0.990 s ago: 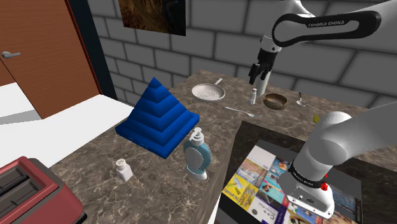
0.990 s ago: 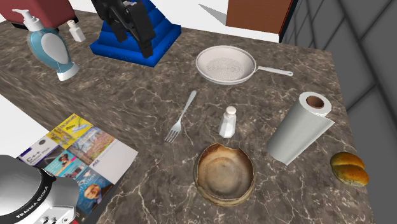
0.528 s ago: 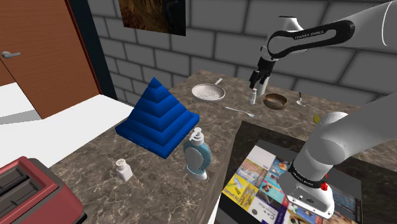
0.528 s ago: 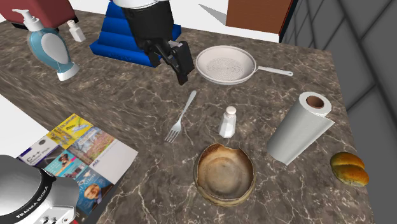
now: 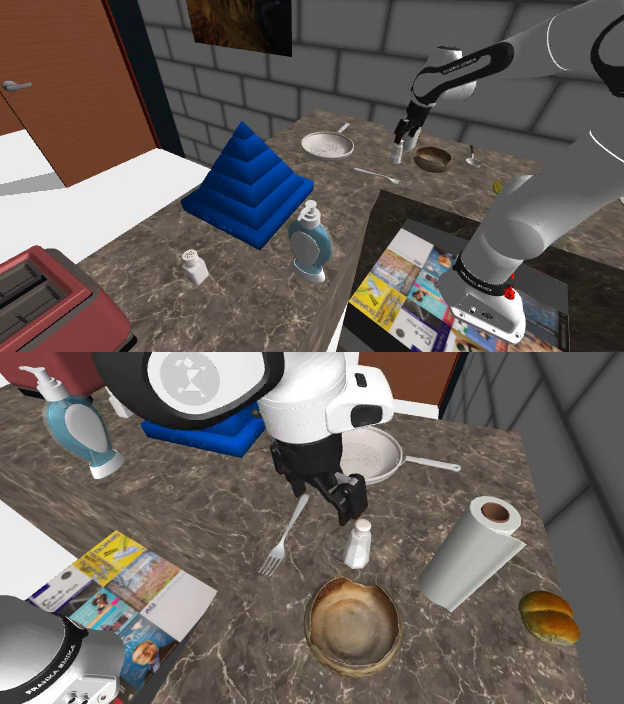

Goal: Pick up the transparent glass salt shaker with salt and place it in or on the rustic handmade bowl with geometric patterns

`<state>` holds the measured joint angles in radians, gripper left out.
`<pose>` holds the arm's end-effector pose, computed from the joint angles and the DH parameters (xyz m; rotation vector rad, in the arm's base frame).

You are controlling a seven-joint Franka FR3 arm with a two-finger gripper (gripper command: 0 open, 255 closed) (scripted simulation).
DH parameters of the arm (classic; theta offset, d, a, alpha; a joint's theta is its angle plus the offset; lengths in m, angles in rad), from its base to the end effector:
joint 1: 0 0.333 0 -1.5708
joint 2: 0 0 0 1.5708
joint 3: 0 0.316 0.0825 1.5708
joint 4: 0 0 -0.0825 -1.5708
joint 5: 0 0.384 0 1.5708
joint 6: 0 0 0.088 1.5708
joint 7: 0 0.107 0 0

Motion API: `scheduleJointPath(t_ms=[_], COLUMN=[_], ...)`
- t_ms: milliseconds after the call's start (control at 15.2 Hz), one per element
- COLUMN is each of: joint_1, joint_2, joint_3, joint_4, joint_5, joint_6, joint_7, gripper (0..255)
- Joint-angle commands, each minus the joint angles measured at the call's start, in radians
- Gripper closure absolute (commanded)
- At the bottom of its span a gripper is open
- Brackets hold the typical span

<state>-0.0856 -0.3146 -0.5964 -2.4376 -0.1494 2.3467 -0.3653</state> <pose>0.3576 -0.2986 0.4176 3.0741 -0.3294 0.2870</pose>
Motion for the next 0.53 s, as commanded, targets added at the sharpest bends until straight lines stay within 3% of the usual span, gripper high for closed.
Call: scheduleJointPath(t_ms=[0, 198, 462], joint_1=[0.018, 0.051, 0.061], joint_2=[0.077, 0.204, 0.269], joint_3=[-0.055, -0.131, -0.144], joint_4=[0.020, 0.070, 0.074], joint_5=[0.050, 0.176, 0.253], joint_6=[0.064, 0.132, 0.177], joint_7=[-0.073, -0.208, -0.269], gripper=[0, 0, 0])
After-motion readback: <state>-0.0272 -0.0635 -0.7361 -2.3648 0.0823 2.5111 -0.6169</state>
